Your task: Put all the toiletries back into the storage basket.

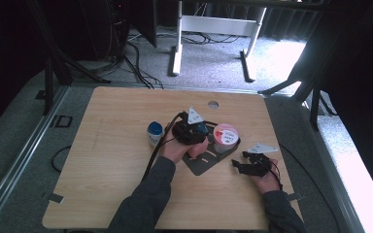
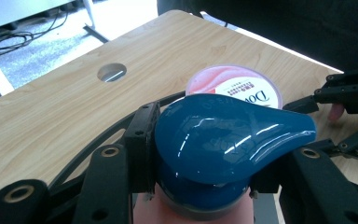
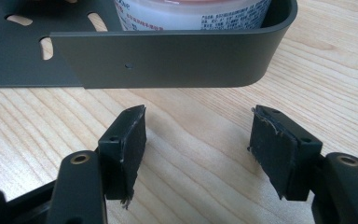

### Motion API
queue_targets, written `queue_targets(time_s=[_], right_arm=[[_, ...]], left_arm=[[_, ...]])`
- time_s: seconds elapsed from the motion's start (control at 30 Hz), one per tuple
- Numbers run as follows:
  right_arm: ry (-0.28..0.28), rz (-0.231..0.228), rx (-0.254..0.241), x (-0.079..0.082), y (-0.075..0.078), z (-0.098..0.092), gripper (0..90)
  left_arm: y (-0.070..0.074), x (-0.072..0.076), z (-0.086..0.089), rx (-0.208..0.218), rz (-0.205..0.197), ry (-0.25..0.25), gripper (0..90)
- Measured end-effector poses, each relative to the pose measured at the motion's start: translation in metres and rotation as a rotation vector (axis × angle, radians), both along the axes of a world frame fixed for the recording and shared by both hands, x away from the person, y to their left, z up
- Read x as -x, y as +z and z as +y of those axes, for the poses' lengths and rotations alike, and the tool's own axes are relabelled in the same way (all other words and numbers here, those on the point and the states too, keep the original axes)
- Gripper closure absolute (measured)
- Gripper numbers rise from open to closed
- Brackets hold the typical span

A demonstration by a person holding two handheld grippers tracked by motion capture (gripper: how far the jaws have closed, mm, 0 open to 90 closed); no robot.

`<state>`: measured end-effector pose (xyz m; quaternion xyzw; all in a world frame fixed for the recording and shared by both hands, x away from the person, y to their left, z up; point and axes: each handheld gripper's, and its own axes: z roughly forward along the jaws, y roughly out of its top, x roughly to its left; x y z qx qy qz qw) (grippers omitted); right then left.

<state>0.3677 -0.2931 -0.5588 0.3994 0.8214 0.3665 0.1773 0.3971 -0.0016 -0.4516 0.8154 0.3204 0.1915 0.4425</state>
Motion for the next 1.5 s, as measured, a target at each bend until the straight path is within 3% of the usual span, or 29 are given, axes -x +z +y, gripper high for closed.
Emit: queue_targets(time_s=[0.97, 1.5], right_arm=[[0.001, 0.0, 0.001, 0.0, 0.0, 0.0, 35.7], [0.002, 0.0, 0.001, 0.0, 0.0, 0.0, 35.7]], left_arm=[[-0.01, -0.032, -0.014, -0.035, 0.021, 0.057, 53.0], [-0.015, -0.043, -0.018, -0.018, 0.02, 0.082, 53.0]])
